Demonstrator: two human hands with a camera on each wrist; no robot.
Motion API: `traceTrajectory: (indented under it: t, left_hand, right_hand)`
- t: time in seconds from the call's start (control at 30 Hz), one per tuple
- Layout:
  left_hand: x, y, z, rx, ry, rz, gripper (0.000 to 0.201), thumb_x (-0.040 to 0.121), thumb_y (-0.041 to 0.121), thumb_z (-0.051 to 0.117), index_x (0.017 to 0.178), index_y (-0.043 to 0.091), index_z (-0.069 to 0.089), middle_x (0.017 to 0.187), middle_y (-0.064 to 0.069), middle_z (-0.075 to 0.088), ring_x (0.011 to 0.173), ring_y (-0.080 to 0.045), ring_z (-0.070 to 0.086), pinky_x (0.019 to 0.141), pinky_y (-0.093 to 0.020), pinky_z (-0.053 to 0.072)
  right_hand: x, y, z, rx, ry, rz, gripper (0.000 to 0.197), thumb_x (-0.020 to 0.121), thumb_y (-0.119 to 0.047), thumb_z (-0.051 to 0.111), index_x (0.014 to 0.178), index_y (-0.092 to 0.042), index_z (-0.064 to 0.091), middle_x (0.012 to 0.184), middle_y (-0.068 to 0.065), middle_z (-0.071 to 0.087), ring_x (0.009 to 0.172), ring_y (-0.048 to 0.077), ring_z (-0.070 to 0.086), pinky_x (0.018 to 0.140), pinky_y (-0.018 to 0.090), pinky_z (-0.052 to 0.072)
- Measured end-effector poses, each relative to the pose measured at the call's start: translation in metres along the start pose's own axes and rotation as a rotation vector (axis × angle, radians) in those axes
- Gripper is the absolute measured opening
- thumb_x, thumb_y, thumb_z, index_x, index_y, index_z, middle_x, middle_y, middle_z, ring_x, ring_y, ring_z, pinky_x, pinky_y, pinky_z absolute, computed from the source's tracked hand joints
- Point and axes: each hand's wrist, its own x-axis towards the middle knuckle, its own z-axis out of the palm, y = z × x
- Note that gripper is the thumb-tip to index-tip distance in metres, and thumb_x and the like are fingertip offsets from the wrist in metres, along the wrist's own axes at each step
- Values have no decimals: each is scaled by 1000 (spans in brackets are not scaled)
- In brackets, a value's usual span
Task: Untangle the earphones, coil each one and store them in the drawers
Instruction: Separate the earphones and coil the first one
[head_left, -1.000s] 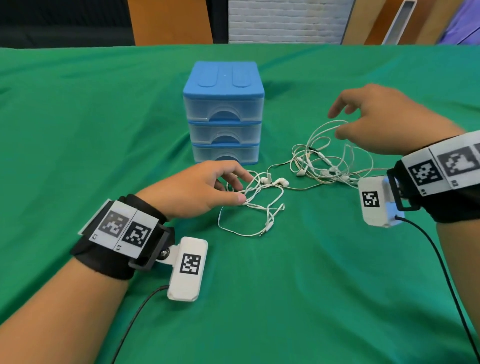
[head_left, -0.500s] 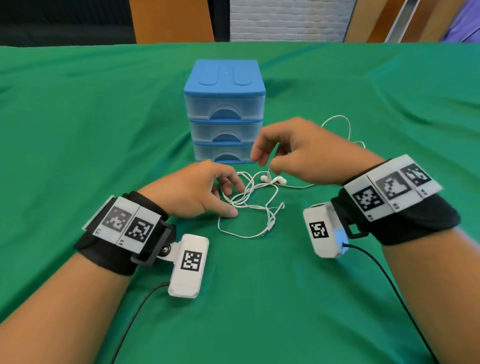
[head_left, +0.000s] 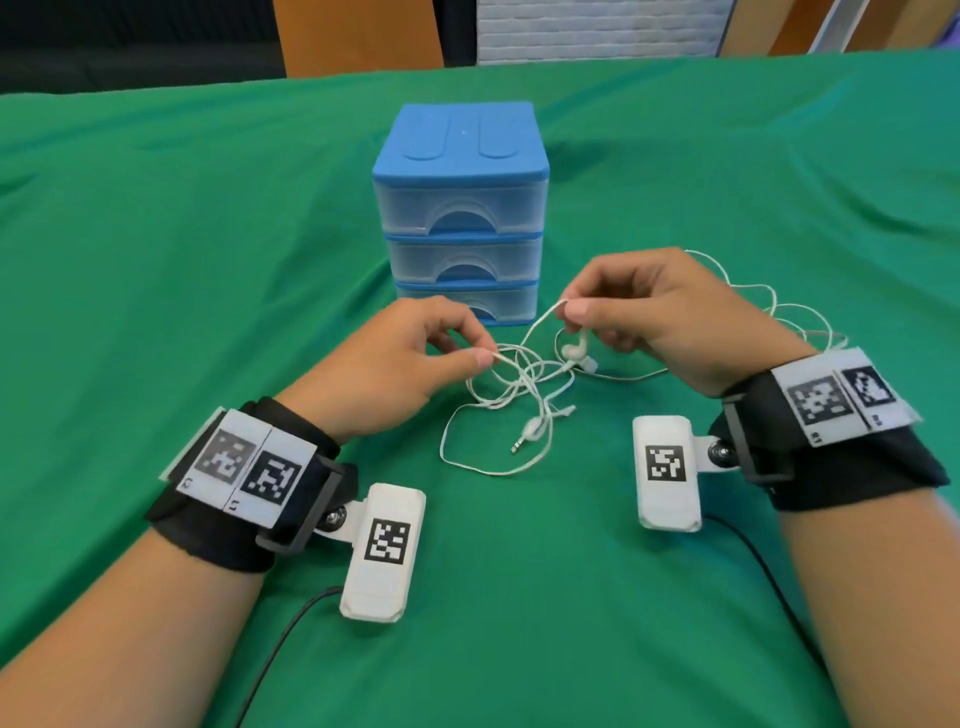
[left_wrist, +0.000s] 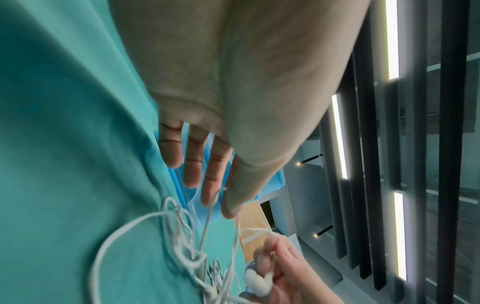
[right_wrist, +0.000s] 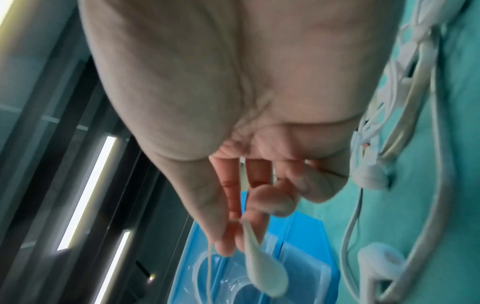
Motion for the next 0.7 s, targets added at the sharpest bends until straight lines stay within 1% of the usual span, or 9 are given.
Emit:
traceTrajectory:
  t: [0.07,0.13,0.17,0.23,0.3,0.37,0.47,0.57,0.7]
  left_hand:
    - [2,1,0,-119,60,-1,4,93,14,70,91,11,71,95,-7,74,86,-14,64,86,-26,48]
    - [2,4,0,-248,107,-5,5,95,10,67,90,9,69,96,-14,75,84,-11,62,81,-22,48]
    - [3,5,0,-297,137,-12,7,96,8,65,90,10,68,92,-13,74,84,-10,63,77,-20,49]
    - [3,6,-1,-376,204,-36,7,96,8,63,92,11,66,83,-8,72,80,-10,64,73,-22,51]
    - [3,6,-2,-415,262,-57,5,97,8,62,94,9,66,77,-5,69,75,-11,64,70,-23,52]
    - [3,5,-3,-426,308,-69,6,97,8,62,92,10,66,72,-4,65,70,-12,63,67,-21,51]
    - [3,4,-4,-445,333,-83,5,96,7,63,93,7,67,66,0,60,62,-11,60,63,-20,51]
    - [3,4,-5,-457,332,-98,7,96,8,64,96,2,67,62,3,56,55,-11,56,61,-23,51]
    - [3,2,-8,-458,378,-133,9,96,9,63,87,11,65,59,3,54,55,-16,55,58,-24,49]
  right_hand:
    - [-1,5,0,149,81,-33,5,85,-13,71,85,-9,72,70,10,63,55,14,38,50,23,27]
    - [-1,8,-1,203,141,-59,7,85,-15,70,86,-9,73,66,7,59,52,13,36,50,25,26]
    - [-1,8,-2,223,179,-60,9,83,-16,70,86,-9,74,65,6,57,51,11,36,50,25,26]
    - [-1,6,-5,277,270,-58,6,80,-15,69,80,-11,74,68,12,56,50,10,38,49,23,27]
    - [-2,5,-10,387,367,-66,10,78,-10,66,71,-14,72,72,16,56,51,10,40,49,25,22]
    - [-3,6,-18,520,466,-82,14,80,-6,62,70,-13,67,69,9,60,51,10,39,54,32,15]
    - [-4,10,-31,642,588,-103,9,85,-5,59,78,-9,63,58,0,55,48,11,31,55,32,10]
    - [-5,15,-37,654,703,-97,7,85,-8,62,80,-10,66,54,1,45,45,12,25,51,28,12]
    - [-4,18,-40,644,819,-91,11,88,-8,61,79,-12,66,54,-1,45,45,13,25,51,30,11]
